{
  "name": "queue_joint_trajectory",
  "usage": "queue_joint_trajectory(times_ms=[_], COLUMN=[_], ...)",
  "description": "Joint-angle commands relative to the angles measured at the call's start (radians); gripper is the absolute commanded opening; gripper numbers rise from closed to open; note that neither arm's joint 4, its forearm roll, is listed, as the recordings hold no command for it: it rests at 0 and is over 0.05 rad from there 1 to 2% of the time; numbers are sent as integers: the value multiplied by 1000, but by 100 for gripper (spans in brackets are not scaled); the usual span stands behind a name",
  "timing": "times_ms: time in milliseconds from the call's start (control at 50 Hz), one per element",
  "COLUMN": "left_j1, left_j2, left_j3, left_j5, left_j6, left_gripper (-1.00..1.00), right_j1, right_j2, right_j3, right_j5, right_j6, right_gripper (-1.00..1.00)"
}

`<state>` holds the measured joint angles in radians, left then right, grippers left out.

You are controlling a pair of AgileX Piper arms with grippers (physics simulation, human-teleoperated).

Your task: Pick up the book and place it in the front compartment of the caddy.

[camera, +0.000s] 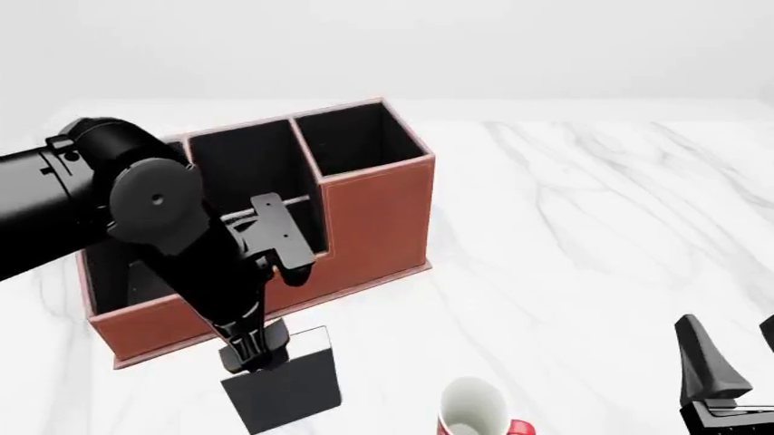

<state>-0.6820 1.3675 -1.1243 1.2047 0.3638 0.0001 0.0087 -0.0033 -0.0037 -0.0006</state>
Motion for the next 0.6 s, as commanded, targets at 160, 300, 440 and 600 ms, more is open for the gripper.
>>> queue_joint_trajectory(times_ms=[160, 300, 440, 600], left_j1=[-32, -34, -22, -42], left_j2=[23, 34, 50, 77], left_j3=[27, 44, 59, 77], left_j5=[-26, -45, -70, -99], left_j6=[-27, -27, -17, -39], left_gripper=[100, 100, 100, 100], right_j1=[0, 0, 0, 0], right_j2=[-1, -1, -1, -1], right_j3=[0, 0, 0, 0], right_j5=[1, 1, 1, 1], right_j6=[0, 1, 0, 0], right_gripper=[100, 100, 100, 100])
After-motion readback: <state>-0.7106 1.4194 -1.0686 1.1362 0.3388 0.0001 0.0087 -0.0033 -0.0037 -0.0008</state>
